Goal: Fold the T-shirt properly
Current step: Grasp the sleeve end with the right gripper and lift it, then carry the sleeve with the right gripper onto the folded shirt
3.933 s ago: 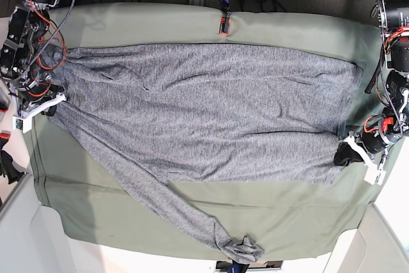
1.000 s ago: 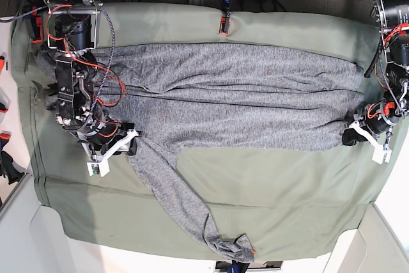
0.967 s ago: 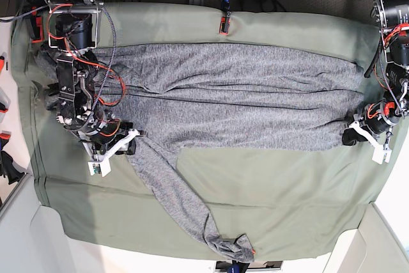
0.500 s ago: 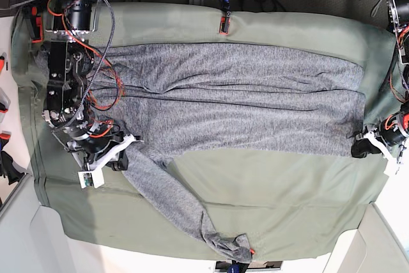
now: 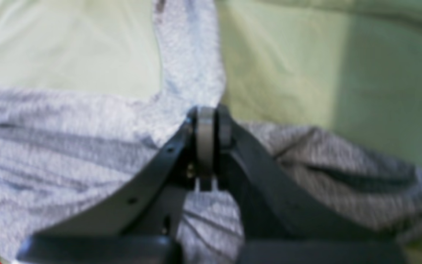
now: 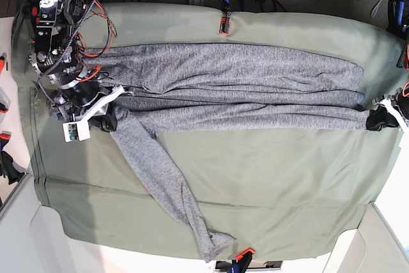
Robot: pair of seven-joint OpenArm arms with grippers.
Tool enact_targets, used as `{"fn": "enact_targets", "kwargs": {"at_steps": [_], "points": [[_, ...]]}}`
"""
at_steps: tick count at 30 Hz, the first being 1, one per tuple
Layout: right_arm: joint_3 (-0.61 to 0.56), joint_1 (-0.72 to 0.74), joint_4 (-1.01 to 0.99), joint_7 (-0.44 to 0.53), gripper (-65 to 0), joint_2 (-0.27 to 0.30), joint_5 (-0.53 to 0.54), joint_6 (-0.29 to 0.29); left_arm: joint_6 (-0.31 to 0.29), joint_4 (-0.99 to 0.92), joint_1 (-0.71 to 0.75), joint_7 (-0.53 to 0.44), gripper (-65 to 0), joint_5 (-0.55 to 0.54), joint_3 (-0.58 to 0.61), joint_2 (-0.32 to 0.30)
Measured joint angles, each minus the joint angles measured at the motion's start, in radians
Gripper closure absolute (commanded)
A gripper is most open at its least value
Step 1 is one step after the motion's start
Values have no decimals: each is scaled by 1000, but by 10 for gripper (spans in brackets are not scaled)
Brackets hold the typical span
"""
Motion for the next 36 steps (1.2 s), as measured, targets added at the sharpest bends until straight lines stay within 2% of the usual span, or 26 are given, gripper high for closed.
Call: {"fn": "enact_targets", "kwargs": {"at_steps": [9,12,14,16,18,22,28,30,32,33,36], "points": [[15,-103,50,4,0,-2,52,2,0,16,84,4,-6,2,-14,18],[15,-109,47,5,-18,-5,53,2,0,16,85,4,-98,0,-14,33],[15,-109,36,5,-177,-5,52,1,0,16,85,3,-169,0,-14,43],[15,-109,26,22,-302,-5,52,-1,0,16,85,3,-216,0,-14,49],[15,-109,24,49,-346,-5,43,-1,0,16,85,3,-227,0,-14,56],[15,-76,23,64,-345,-5,38,-10,1,16,85,3,-227,-18,-14,59],[0,93,-2,100,-345,-30,36,-9,1,16,85,23,-227,-43,-14,60],[-36,158,-68,109,-345,-48,5,-5,1,16,85,27,-227,-44,-13,60],[-88,229,-179,125,-345,-67,-70,-11,1,16,85,31,-227,-55,-14,60],[-117,265,-243,140,-345,-75,-103,-22,1,16,85,31,-227,-60,-14,60],[-215,370,-454,185,-345,-101,-210,-110,1,16,85,34,-227,-69,-14,60]]}}
